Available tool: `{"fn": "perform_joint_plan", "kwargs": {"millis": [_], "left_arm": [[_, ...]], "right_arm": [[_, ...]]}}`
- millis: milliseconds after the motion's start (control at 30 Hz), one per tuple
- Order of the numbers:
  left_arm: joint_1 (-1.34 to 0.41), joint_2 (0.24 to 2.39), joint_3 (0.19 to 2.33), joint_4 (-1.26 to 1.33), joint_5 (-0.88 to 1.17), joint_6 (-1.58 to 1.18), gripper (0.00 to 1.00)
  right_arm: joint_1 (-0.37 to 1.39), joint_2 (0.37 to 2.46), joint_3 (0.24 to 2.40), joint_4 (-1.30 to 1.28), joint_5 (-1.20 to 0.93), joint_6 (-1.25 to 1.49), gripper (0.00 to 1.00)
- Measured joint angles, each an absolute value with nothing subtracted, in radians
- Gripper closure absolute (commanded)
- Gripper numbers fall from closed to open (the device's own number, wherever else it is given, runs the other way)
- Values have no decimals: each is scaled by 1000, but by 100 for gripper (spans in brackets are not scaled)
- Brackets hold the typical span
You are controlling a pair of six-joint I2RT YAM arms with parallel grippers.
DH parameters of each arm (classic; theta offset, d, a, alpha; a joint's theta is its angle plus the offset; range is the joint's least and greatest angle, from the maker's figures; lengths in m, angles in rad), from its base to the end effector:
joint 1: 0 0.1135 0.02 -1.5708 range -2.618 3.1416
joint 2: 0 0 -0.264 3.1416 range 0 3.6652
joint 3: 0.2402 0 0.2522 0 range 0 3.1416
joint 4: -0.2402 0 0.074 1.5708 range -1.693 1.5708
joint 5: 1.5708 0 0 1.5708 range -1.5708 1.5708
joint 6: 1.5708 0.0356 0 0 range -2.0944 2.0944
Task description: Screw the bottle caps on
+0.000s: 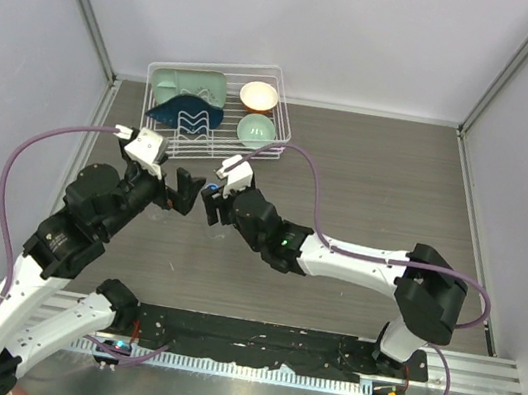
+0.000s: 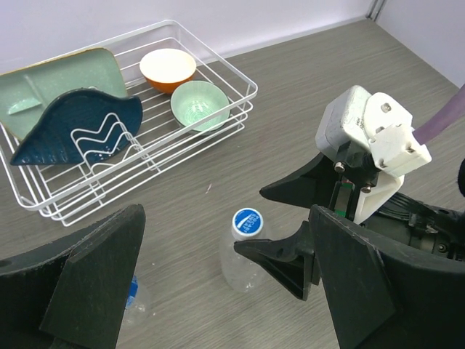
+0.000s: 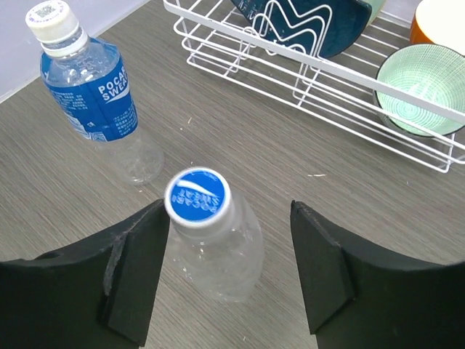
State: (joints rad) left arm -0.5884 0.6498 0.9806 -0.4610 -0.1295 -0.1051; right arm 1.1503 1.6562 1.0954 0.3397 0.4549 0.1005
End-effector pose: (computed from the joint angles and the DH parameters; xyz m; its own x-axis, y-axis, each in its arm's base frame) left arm 0.1110 -0.0685 0.3953 -0.1540 -0.0223 -0.9878 0.4301 0.8985 -0.0873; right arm 0.1716 0.3453 0.2738 -0.1538 -0.1231 -0.9804 -0.6328 0.7743 0.0020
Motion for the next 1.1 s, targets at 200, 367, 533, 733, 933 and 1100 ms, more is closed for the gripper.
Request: {"fn": "perform_joint_plan", "kwargs": {"millis": [200, 367, 533, 733, 933, 1100], "left_arm": [[-588, 659, 985, -461, -147, -90, 0], [-588, 668, 1000, -461, -160, -78, 0], [-588, 698, 1036, -469, -192, -65, 0], [-587, 768, 1119, -485, -229, -44, 0], [-573, 817, 1151, -501, -228, -25, 0], [-510, 866, 1218, -521, -217, -5, 0]], "right_arm": [[1150, 1656, 1161, 274, 442, 80, 20], [1150, 1650, 1193, 228, 435, 64, 19], [1150, 1604, 1224, 102, 410, 69, 2], [1151, 1544, 1422, -211, 485, 139, 0], [1150, 1364, 1433, -400, 514, 171, 0], [1151, 1234, 1408, -469, 509, 202, 0]]}}
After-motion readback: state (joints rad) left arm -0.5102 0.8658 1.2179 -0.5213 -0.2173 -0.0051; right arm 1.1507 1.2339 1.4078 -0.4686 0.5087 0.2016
